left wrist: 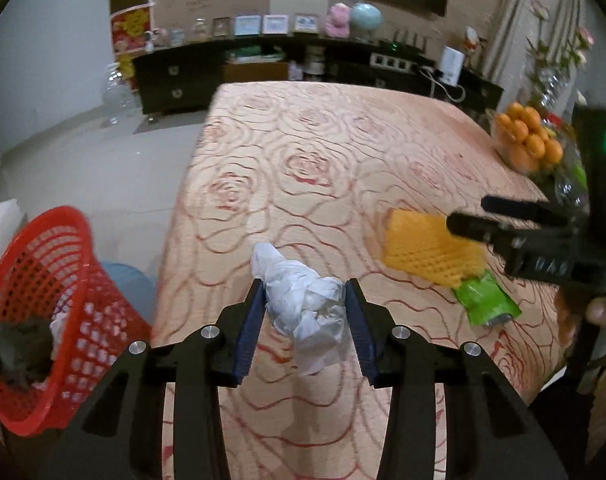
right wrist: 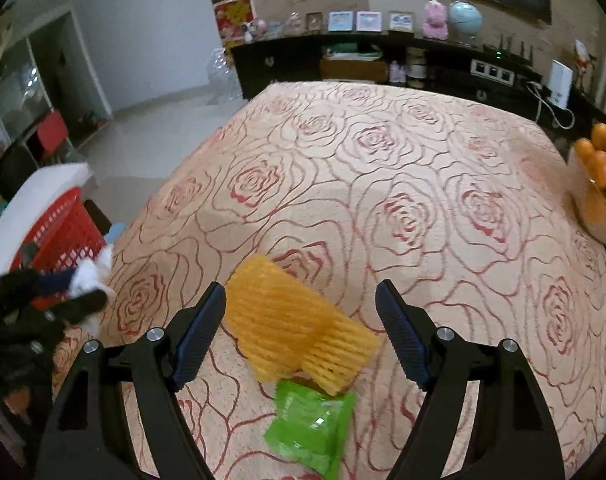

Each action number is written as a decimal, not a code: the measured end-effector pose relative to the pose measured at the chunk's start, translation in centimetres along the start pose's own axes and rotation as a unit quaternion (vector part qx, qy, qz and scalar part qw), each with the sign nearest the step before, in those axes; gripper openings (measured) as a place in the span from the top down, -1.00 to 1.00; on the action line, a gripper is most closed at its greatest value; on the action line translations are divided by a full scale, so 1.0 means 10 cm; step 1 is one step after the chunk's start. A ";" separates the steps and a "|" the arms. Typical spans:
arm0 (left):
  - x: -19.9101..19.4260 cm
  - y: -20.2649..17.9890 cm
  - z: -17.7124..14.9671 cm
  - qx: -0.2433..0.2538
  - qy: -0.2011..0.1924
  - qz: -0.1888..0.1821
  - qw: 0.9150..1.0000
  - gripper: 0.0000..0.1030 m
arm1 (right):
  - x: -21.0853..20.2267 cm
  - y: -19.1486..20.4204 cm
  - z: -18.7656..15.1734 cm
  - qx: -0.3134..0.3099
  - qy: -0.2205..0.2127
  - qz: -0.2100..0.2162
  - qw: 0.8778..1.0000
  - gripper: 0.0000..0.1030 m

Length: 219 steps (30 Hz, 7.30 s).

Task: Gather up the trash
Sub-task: 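Grasp the yellow foam net with the right tool while the left tool holds the tissue, then carry the tissue and yellow foam net with both tools over the red wastebasket, then open both tools to drop the tissue and foam net into the wastebasket, then move both tools back to the second foam net and green packet, then grasp the green packet with the right tool while the left tool grasps the second yellow foam net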

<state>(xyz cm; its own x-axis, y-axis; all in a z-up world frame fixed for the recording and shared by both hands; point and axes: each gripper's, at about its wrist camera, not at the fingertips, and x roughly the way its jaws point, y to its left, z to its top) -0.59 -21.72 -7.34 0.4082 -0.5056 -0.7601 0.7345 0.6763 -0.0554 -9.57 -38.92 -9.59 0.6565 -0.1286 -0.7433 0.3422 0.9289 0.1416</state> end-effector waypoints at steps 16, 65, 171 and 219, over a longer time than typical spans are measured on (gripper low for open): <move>-0.14 0.32 0.05 -0.042 -0.011 0.015 0.999 0.24 | 0.20 0.74 -0.17 -0.120 0.032 0.073 0.990 -0.33; -0.83 1.17 0.10 -0.103 -0.089 0.120 0.983 0.24 | 0.03 1.33 0.31 -0.085 -0.021 0.156 0.984 0.68; -0.70 0.77 0.09 -0.048 -0.102 0.153 0.982 -0.53 | -0.54 0.48 0.11 0.003 -0.062 0.017 0.998 -0.56; 0.38 -0.91 0.18 0.099 -0.015 0.010 0.995 -0.53 | -0.41 -0.59 -0.57 0.084 0.008 -0.082 0.993 0.22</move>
<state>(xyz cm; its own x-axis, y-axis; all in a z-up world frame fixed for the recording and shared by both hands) -4.76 -30.77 -8.57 0.4369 -0.5108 -0.7404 0.8175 0.5689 0.0899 -18.08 -41.87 -11.13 0.5732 -0.2667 -0.7748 0.5515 0.8249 0.1240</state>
